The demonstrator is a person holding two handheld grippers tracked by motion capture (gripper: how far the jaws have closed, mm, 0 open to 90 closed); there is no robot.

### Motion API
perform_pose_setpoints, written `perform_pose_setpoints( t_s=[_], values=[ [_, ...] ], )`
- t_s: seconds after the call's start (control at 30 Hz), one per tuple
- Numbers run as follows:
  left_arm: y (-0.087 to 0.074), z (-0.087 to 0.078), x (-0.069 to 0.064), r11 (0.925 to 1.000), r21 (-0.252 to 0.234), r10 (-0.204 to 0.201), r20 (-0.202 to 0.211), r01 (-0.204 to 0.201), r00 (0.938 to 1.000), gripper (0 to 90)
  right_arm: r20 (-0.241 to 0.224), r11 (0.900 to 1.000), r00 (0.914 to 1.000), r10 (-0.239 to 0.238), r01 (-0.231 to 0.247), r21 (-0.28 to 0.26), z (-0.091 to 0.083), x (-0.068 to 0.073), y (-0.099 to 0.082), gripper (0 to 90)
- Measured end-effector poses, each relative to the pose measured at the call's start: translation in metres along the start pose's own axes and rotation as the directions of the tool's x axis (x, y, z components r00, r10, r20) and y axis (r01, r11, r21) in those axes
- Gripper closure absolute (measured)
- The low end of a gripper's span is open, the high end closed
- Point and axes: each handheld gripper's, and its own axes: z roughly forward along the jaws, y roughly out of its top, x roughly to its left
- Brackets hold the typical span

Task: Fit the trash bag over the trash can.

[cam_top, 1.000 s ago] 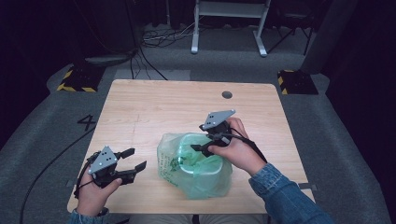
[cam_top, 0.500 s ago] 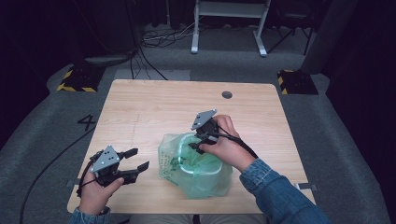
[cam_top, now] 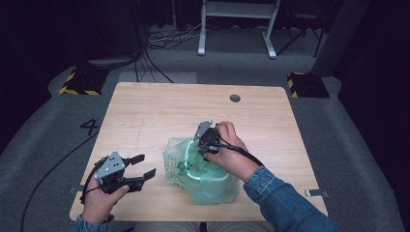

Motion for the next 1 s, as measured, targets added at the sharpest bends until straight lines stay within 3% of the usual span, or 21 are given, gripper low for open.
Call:
perform_pose_setpoints(
  t_s=[0.07,0.17,0.33,0.5,0.7,1.0],
  values=[
    [0.000,0.000,0.000,1.0000,0.003,0.002,0.001,-0.002,1.0000,32.4,-0.001,1.0000,1.0000,0.004,-0.004,-0.005,-0.001,0.000,-0.001,31.0],
    [-0.001,0.001,-0.001,1.0000,-0.001,0.004,0.001,-0.004,1.0000,32.3,-0.066,0.9960,0.9961,0.058,-0.063,-0.064,-0.009,-0.001,-0.004,29.6],
    [-0.001,0.001,-0.002,1.0000,-0.002,-0.006,0.005,0.006,1.0000,32.3,-0.121,0.9737,0.9852,0.121,-0.142,-0.179,-0.040,-0.008,-0.012,28.5],
    [0.000,0.004,-0.003,1.0000,-0.001,-0.004,0.010,0.004,0.9999,32.3,-0.141,0.9538,0.9790,0.148,-0.179,-0.242,-0.070,-0.008,-0.021,28.2],
    [0.001,0.008,-0.004,1.0000,0.008,0.005,0.015,-0.005,0.9999,32.2,-0.185,0.9422,0.9743,0.129,-0.178,-0.284,-0.098,0.007,-0.030,28.3],
    [0.001,0.008,-0.005,0.9999,0.013,0.008,0.020,-0.009,0.9998,32.2,-0.295,0.9462,0.9535,0.060,-0.148,-0.288,-0.105,0.041,-0.029,28.4]
  ],
)
